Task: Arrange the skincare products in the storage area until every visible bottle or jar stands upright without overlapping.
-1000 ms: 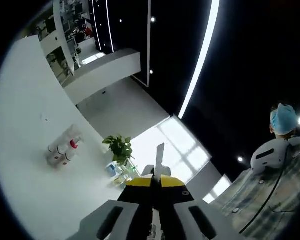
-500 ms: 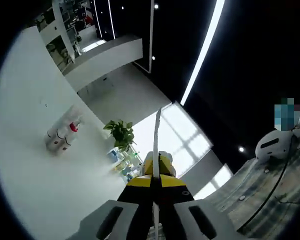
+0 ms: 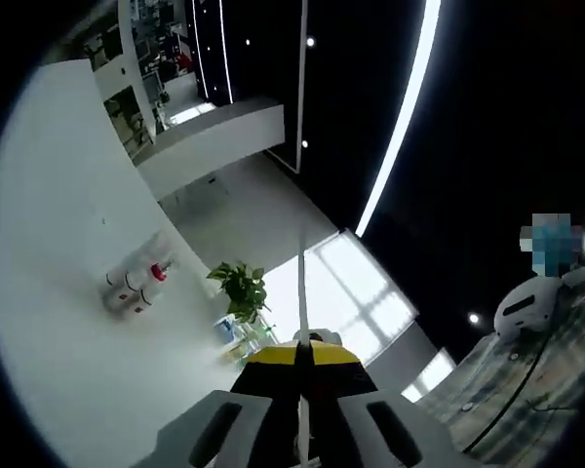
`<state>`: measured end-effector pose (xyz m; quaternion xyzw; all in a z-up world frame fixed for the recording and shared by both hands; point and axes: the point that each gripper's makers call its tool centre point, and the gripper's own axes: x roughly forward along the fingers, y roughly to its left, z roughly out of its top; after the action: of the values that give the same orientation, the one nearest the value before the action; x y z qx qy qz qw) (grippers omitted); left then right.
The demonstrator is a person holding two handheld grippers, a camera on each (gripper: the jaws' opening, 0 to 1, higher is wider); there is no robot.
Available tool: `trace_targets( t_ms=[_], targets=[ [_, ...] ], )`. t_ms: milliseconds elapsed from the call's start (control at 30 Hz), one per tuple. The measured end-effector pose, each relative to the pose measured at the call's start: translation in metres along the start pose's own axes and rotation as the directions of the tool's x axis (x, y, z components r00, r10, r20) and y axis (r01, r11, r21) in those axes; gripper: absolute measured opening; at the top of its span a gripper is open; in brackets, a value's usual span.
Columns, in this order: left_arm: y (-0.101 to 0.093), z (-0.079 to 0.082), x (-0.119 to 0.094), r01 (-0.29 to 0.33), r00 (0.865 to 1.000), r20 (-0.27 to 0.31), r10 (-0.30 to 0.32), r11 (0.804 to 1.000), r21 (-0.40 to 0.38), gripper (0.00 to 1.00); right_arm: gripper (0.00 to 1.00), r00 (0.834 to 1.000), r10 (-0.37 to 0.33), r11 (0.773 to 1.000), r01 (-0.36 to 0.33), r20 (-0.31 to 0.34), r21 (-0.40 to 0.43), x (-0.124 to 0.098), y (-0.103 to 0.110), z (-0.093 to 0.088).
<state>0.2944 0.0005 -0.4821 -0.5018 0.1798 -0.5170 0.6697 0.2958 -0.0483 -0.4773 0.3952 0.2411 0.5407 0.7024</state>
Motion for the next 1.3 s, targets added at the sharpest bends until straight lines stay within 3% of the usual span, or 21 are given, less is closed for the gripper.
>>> trace_targets(
  t_ms=[133,300,400,667,900,1033,1300],
  targets=[
    [0.009,0.008,0.0,-0.012,1.0,0.006,0.013,1.0,-0.01,0.01,0.27,0.998,-0.067,0.997,0.066,-0.017,-0.036,-0.004,-0.012,-0.004],
    [0.026,0.011,0.004,-0.048,0.999,-0.006,0.048,0.999,-0.024,0.01,0.31,0.99,-0.133,0.988,0.13,-0.035,-0.078,-0.007,-0.023,-0.007],
    [0.038,0.015,0.006,-0.062,0.998,-0.012,0.061,0.997,-0.041,0.01,0.39,0.985,-0.169,0.981,0.166,-0.022,-0.104,-0.01,-0.027,-0.005],
    [0.074,0.039,0.014,-0.101,0.995,-0.007,0.101,0.991,-0.087,0.01,0.49,0.97,-0.242,0.96,0.244,0.029,-0.139,-0.025,-0.037,0.004],
    [0.114,0.055,0.021,-0.16,0.987,-0.026,0.158,0.981,-0.107,0.01,0.7,0.927,-0.358,0.896,0.374,0.11,-0.24,-0.039,-0.049,0.021],
    [0.135,0.062,0.026,-0.193,0.981,-0.022,0.192,0.973,-0.127,0.01,0.75,0.91,-0.4,0.874,0.415,0.113,-0.253,-0.045,-0.055,0.022],
    [0.174,0.07,0.037,-0.259,0.966,-0.024,0.259,0.951,-0.171,0.01,0.85,0.885,-0.449,0.853,0.465,0.118,-0.239,-0.056,-0.062,0.022]
  ],
)
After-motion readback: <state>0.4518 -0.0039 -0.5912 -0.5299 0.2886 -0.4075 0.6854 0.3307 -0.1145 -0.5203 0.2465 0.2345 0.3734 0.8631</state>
